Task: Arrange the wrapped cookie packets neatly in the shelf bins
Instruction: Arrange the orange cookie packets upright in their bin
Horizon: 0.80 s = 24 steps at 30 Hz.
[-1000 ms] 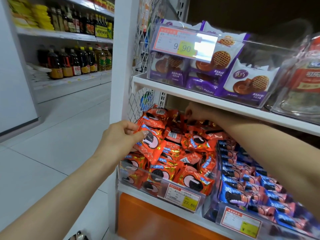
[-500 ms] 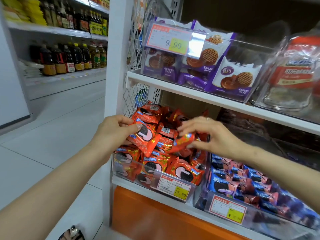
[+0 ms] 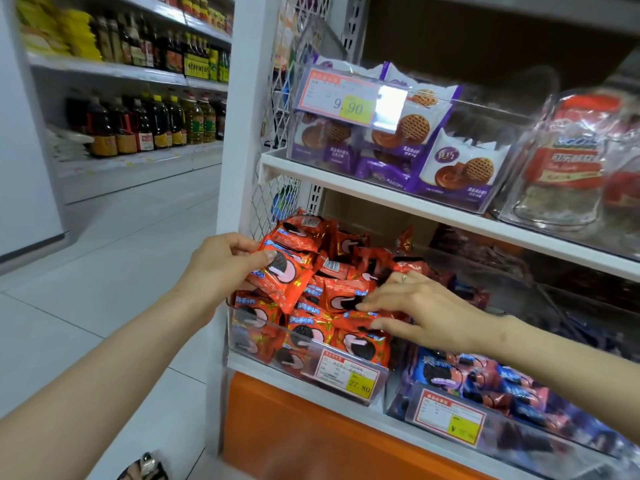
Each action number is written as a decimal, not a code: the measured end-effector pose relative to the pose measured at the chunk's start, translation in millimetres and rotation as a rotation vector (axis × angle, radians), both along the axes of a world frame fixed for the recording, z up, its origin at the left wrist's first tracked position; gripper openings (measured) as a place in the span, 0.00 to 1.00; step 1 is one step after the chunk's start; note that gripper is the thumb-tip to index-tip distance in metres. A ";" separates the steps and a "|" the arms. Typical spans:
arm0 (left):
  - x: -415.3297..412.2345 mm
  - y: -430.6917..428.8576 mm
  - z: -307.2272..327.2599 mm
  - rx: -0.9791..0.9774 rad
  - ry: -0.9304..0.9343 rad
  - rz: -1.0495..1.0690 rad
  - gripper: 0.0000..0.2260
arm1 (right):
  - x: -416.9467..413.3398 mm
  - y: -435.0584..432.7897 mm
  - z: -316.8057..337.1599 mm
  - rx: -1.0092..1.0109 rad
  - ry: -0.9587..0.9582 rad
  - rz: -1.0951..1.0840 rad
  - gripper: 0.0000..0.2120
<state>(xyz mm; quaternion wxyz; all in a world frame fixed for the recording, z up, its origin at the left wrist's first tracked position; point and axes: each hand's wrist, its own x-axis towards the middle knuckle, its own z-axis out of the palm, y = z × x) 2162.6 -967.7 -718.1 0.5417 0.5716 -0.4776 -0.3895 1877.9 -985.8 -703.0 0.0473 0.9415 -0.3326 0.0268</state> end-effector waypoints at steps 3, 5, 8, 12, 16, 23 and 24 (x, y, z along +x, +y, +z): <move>-0.8 0.1 -0.3 0.006 0.006 -0.006 0.05 | 5.9 -5.7 4.8 0.010 -0.121 -0.045 0.26; -2.0 -0.2 -0.6 0.013 -0.003 -0.015 0.05 | 10.2 -14.0 9.0 0.006 -0.278 -0.074 0.21; -4.0 -0.5 -0.5 0.013 -0.002 -0.021 0.06 | 24.3 -32.3 20.4 0.033 -0.336 -0.098 0.17; -5.7 -0.9 1.0 0.012 0.000 -0.028 0.07 | 46.9 -37.9 25.4 0.397 -0.082 -0.126 0.27; -4.0 0.0 1.8 0.001 -0.004 -0.025 0.06 | 41.6 -29.7 10.4 0.357 -0.056 0.004 0.18; 3.1 2.2 0.7 0.009 0.017 -0.027 0.05 | 28.5 -12.3 -6.9 0.218 -0.052 0.030 0.17; 3.5 2.9 1.2 0.010 0.018 -0.025 0.05 | 32.5 -12.2 -1.2 0.261 -0.031 0.011 0.21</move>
